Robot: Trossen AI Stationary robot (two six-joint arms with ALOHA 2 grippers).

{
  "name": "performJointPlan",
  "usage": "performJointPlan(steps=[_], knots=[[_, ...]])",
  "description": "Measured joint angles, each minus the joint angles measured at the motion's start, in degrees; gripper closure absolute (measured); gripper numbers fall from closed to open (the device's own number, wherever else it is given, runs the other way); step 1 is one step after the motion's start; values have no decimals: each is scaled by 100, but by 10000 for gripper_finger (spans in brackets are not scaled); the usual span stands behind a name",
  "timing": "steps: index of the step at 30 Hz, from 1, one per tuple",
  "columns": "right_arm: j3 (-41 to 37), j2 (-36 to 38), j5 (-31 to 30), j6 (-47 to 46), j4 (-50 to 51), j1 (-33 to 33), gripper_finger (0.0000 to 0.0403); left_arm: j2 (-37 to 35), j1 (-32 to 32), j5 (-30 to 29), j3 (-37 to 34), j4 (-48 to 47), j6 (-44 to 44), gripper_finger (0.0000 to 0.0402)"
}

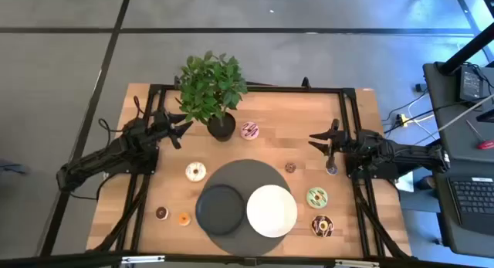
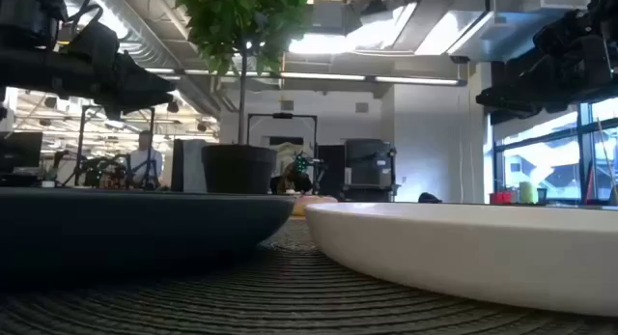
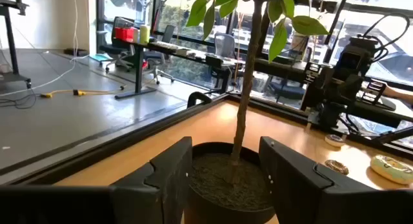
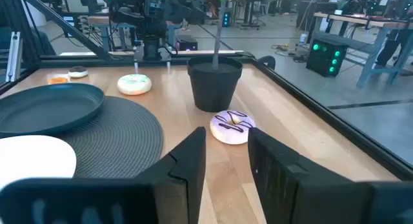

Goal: Pick & Place donuts

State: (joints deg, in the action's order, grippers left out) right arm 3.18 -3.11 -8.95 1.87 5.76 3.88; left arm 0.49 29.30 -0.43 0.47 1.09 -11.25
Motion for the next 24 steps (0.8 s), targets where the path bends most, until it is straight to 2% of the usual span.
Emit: performJointPlan(steps=[24], knots=[[0,2,0,-6,0,2,285,0,0,0,2,1,0,225]])
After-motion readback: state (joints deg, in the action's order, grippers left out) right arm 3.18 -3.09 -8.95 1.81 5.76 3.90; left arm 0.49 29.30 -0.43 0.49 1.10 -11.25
